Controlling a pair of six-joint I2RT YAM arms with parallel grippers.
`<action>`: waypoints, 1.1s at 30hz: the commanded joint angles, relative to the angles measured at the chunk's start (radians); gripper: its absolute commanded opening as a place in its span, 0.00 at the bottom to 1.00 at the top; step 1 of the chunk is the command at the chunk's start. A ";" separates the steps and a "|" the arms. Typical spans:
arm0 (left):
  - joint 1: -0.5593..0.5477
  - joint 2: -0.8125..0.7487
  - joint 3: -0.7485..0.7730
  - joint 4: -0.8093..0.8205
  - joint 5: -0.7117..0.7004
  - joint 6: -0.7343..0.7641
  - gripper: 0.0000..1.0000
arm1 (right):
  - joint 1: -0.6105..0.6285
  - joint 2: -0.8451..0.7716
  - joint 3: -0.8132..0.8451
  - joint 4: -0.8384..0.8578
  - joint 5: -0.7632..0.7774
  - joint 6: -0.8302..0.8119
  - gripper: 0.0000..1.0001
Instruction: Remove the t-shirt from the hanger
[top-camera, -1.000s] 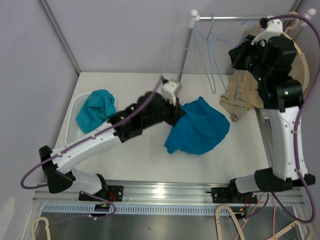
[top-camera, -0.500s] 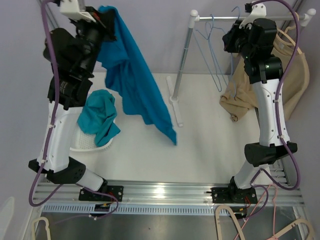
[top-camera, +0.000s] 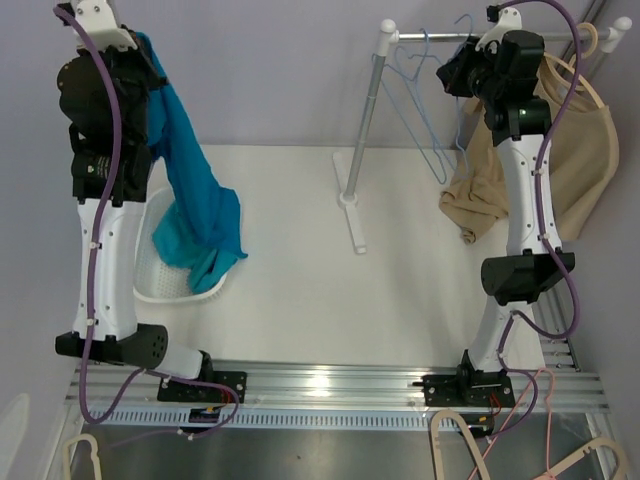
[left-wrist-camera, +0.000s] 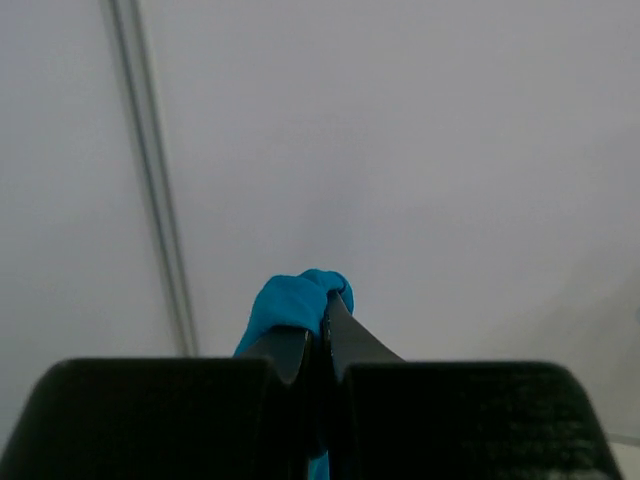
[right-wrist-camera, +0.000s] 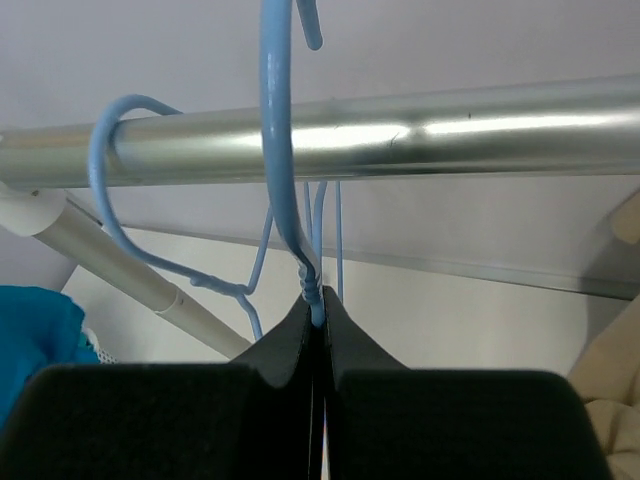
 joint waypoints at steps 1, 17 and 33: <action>0.049 -0.105 -0.087 0.020 -0.100 0.011 0.01 | -0.005 0.018 0.034 0.071 -0.068 0.028 0.00; 0.049 -0.277 -0.673 -0.294 -0.341 -0.506 0.01 | 0.052 -0.008 -0.046 0.064 -0.094 0.007 0.00; 0.121 -0.163 -0.830 -0.392 -0.127 -0.670 0.99 | -0.066 -0.152 -0.087 -0.030 -0.083 -0.019 0.64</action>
